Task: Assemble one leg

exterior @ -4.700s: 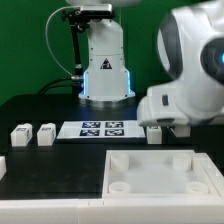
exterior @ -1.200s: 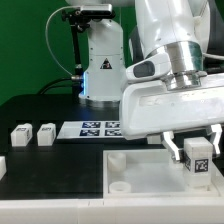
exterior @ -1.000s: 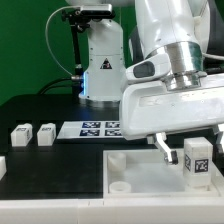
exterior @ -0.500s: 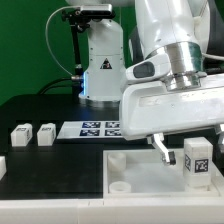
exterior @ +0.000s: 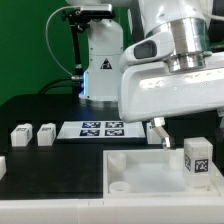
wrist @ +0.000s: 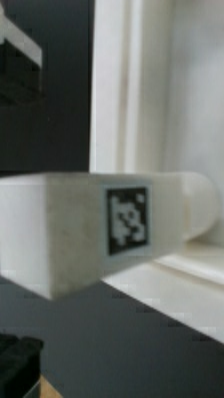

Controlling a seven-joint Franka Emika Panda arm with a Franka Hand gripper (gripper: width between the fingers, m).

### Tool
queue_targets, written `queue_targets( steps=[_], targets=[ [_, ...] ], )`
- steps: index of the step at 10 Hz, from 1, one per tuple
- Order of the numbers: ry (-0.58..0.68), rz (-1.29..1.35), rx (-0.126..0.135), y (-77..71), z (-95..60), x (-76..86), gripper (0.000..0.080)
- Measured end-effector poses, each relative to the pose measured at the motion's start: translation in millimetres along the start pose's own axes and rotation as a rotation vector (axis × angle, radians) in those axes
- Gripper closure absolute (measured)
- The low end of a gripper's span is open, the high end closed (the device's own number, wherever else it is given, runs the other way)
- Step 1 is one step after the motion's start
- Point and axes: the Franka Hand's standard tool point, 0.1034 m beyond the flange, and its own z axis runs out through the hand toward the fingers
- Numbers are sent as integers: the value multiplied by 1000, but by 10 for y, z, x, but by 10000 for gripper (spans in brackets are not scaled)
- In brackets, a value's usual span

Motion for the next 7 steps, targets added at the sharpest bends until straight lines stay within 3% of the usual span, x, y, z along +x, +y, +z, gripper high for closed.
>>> queue_targets(
  steps=[2,3,4,5,7],
  targets=[
    [-245,37,40,-22,29,-8,151],
    [-302,48,51,-30,85,27,151],
    [-426,67,69,-76,110,-36,151],
    [-447,66,77,-96,153,9,151],
    [-429,106,67,-90,168,37,165]
  ],
)
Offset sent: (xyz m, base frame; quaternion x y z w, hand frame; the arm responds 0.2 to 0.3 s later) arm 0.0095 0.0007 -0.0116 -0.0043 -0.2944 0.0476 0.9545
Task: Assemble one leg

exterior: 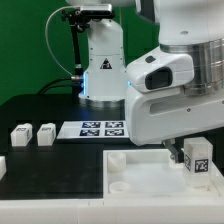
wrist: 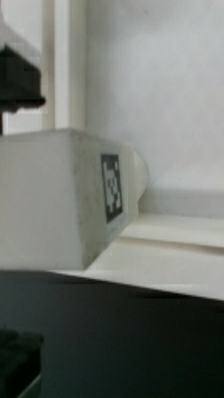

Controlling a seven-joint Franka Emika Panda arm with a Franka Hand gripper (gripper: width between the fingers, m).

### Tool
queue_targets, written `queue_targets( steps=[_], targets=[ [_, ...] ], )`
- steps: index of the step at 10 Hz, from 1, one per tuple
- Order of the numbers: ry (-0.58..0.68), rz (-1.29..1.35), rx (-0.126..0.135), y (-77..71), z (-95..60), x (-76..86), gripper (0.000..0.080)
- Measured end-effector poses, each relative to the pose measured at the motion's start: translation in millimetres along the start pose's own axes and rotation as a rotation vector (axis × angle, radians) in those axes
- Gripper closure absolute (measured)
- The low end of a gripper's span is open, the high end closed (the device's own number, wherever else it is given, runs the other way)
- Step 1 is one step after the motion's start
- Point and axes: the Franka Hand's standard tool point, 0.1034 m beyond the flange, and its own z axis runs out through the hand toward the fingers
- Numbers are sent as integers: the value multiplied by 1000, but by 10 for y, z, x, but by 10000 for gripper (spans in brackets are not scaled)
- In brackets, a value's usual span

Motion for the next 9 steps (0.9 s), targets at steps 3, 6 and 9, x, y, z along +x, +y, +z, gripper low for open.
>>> queue_targets(
  steps=[3,6,9],
  targets=[
    [0,196,1,8,2,0,489],
    [38,614,8,53,0,30,489],
    [90,1173,97,91,6,8,489]
  ],
)
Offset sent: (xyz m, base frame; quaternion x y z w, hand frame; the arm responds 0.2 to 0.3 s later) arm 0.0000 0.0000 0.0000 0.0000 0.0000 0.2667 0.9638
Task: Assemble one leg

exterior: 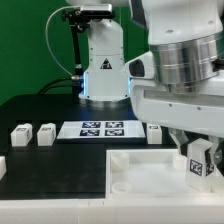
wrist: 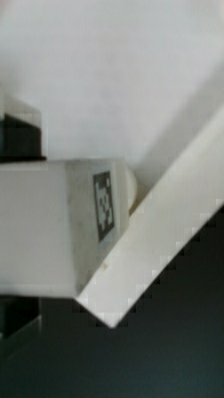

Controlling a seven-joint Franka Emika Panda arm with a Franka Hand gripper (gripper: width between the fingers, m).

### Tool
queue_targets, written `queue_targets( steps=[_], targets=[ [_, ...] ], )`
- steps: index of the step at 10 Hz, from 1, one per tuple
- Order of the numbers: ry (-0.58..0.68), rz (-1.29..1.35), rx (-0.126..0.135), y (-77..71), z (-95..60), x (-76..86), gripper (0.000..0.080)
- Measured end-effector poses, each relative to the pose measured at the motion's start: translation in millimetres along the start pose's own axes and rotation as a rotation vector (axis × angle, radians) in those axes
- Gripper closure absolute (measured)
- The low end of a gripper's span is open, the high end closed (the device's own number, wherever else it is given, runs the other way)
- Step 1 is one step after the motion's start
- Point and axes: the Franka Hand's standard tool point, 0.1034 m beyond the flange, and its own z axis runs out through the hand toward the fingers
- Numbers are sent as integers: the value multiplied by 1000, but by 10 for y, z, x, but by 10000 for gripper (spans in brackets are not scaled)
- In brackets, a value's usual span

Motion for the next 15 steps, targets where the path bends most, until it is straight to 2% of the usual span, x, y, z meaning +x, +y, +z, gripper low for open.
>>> queue_targets(
  steps=[2,5,6,7,8,9,10,11,13,14,15],
  targets=[
    [-35,267,21,-1,21,-62,490],
    [-34,150,17,10,48,-85,489],
    [-28,-78,10,11,96,-111,263],
    [-27,-233,-10,19,102,-148,263],
    [-26,-353,-8,19,101,-140,172],
    [-27,-463,-6,22,101,-133,156],
    [-17,-628,-18,27,89,-116,156],
    [20,-858,-51,15,29,-67,151],
    [65,-1174,-80,-17,-28,-33,150],
    [81,-1158,-66,-14,-5,-32,150],
    [79,-1117,-63,-12,-3,-37,233]
  ],
)
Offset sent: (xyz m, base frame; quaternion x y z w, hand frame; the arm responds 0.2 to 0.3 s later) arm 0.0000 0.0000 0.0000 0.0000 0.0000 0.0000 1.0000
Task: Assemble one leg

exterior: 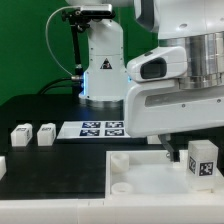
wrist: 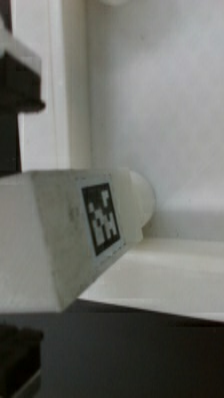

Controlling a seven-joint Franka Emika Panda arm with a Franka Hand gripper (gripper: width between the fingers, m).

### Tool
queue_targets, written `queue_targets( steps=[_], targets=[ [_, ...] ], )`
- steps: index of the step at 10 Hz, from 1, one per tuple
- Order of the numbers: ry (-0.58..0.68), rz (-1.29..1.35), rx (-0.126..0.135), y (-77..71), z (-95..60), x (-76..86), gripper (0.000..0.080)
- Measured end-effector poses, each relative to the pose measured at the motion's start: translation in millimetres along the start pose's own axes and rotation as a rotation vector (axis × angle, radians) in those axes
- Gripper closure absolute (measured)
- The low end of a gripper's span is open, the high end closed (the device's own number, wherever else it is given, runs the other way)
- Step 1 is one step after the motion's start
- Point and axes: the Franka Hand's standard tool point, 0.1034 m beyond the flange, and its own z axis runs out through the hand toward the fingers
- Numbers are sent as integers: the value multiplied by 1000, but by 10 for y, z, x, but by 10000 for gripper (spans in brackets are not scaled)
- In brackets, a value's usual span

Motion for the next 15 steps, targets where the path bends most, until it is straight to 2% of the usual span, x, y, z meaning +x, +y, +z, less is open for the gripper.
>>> queue_targets(
  steps=[1,2,3,5,6,7,9,10,13,14,15],
  targets=[
    [0,-8,0,2,1,0,373],
    [0,71,5,-9,3,-2,373],
    [-1,202,4,14,5,-1,505],
    [0,512,4,39,7,-1,505],
    [10,766,5,53,12,-6,505],
    [13,994,14,71,12,-22,505],
    [-27,1319,50,81,17,-39,505],
    [-34,1384,48,70,20,-52,505],
    [-33,1289,45,49,32,-61,501],
    [-30,1105,37,-57,54,-56,273],
    [-36,873,37,-101,66,-41,273]
  ],
)
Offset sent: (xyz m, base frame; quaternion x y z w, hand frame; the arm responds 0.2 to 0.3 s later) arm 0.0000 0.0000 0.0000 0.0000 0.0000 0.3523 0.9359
